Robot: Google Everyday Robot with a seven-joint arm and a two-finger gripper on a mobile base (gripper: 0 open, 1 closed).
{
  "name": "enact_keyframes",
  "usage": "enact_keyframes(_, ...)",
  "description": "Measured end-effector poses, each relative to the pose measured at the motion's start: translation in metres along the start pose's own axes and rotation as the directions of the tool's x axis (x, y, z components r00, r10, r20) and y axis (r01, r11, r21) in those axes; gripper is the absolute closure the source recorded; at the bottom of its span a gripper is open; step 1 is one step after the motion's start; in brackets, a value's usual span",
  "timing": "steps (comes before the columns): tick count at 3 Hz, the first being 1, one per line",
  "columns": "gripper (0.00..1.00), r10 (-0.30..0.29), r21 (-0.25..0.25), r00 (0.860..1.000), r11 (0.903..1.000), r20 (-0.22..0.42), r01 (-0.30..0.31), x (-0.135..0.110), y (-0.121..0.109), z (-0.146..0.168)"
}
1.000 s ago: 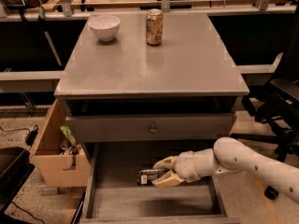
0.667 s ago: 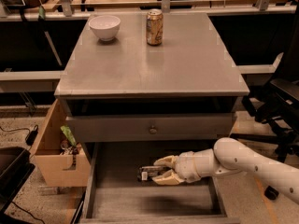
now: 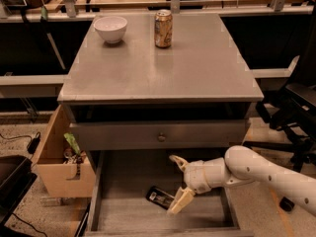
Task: Place rxbar chocolate into middle drawer
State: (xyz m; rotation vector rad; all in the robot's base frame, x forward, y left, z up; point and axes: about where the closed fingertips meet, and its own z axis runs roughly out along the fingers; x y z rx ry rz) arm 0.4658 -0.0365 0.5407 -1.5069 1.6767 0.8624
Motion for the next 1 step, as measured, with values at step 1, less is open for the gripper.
enact_keyframes(1, 0.0, 0.0, 0.0, 1.0, 1.0, 0.0, 0.0, 0.0, 0.0, 0.0001)
